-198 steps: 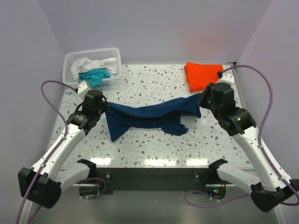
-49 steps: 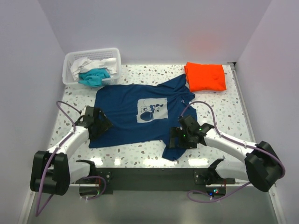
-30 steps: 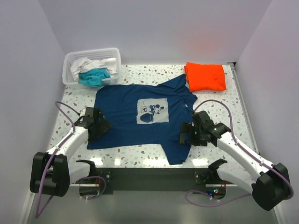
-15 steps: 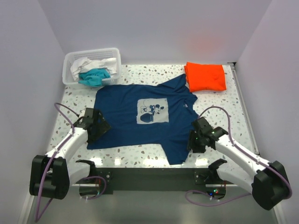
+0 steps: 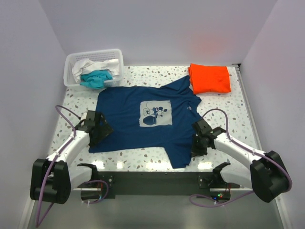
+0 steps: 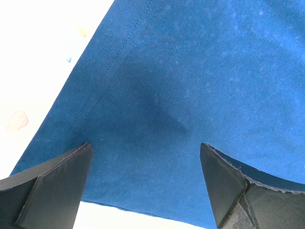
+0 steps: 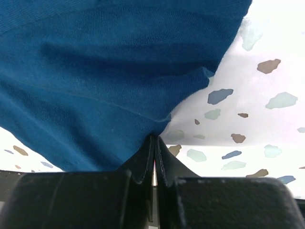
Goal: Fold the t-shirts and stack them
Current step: Flatten the tshirt out
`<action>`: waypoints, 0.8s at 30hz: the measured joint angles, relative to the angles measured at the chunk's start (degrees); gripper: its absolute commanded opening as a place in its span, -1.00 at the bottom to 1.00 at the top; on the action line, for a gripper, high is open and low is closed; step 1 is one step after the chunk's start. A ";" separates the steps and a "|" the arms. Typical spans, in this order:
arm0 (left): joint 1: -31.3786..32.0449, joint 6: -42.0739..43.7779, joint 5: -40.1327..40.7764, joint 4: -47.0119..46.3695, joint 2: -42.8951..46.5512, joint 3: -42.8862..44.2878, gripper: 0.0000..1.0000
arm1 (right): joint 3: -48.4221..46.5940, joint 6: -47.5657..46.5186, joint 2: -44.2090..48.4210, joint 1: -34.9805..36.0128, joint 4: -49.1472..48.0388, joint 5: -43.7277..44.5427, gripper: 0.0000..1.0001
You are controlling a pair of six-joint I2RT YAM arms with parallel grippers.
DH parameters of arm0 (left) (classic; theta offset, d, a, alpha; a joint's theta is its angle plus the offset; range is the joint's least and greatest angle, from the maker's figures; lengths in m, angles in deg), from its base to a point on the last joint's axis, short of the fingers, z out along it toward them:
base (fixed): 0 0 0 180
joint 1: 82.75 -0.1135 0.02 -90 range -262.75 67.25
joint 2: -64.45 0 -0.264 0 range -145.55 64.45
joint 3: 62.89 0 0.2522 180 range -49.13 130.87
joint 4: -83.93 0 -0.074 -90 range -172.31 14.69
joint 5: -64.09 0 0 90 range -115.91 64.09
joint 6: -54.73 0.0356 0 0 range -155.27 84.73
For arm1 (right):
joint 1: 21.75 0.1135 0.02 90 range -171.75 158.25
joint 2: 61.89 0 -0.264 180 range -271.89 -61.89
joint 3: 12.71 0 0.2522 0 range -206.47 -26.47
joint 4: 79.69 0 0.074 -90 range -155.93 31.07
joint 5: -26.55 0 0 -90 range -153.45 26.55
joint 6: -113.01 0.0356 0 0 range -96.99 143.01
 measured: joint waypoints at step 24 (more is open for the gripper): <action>0.00 0.02 0.07 -0.81 2.47 -1.60 1.00 | -21.14 1.99 -2.12 4.92 33.90 13.86 -0.02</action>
